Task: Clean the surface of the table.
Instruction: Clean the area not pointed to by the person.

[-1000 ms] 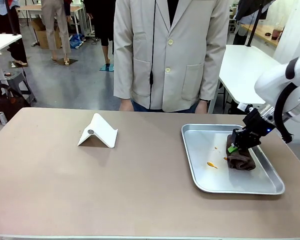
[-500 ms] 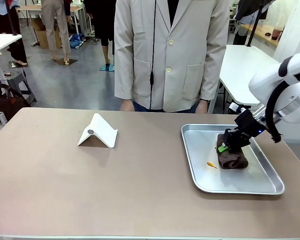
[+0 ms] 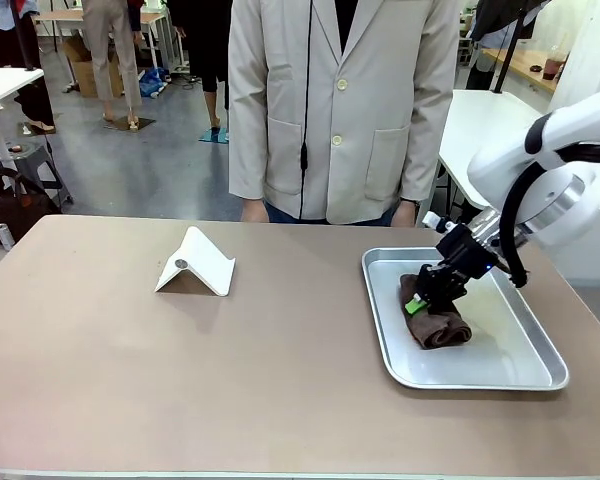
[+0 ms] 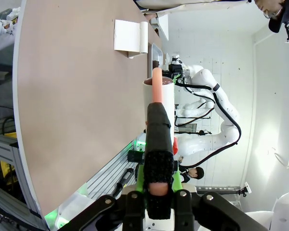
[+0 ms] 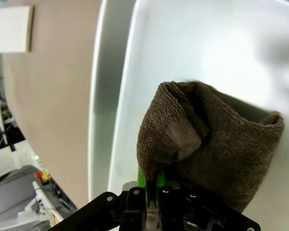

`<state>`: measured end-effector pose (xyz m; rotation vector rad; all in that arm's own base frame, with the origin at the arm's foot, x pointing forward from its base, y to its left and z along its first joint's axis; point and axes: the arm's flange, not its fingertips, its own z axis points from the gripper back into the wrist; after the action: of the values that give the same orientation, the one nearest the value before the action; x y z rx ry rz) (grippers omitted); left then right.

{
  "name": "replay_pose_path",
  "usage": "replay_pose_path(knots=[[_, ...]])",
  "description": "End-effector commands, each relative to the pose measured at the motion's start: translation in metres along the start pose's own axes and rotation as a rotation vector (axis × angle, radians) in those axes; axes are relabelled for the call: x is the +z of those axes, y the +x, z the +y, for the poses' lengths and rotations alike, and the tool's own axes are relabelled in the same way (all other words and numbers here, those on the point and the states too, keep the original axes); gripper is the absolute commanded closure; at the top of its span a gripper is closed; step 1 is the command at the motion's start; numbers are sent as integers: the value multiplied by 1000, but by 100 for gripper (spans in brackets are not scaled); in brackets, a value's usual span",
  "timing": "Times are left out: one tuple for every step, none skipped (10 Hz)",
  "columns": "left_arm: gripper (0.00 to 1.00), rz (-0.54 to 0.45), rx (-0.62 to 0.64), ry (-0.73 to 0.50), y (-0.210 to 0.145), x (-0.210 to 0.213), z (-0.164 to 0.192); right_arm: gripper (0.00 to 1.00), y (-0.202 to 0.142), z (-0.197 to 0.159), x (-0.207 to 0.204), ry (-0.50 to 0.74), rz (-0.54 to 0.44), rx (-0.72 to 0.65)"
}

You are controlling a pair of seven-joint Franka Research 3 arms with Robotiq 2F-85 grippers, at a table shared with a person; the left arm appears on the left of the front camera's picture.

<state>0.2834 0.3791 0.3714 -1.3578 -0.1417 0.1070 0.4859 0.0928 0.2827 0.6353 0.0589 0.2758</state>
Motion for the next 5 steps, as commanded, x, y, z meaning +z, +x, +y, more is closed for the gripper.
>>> replay_pose_path(knots=[[91,-1,10,0,-3,-2,-5,100,-6,8,-20,51,58,55],[91,-1,10,0,-3,-2,-5,100,-10,14,-23,49,64,73],[91,-1,10,0,-3,-2,-5,100,-14,19,-25,54,72,92],[91,-1,10,0,-3,-2,-5,100,-18,25,-28,55,79,110],[91,-1,10,0,-3,-2,-5,100,-21,27,-29,49,87,120]])
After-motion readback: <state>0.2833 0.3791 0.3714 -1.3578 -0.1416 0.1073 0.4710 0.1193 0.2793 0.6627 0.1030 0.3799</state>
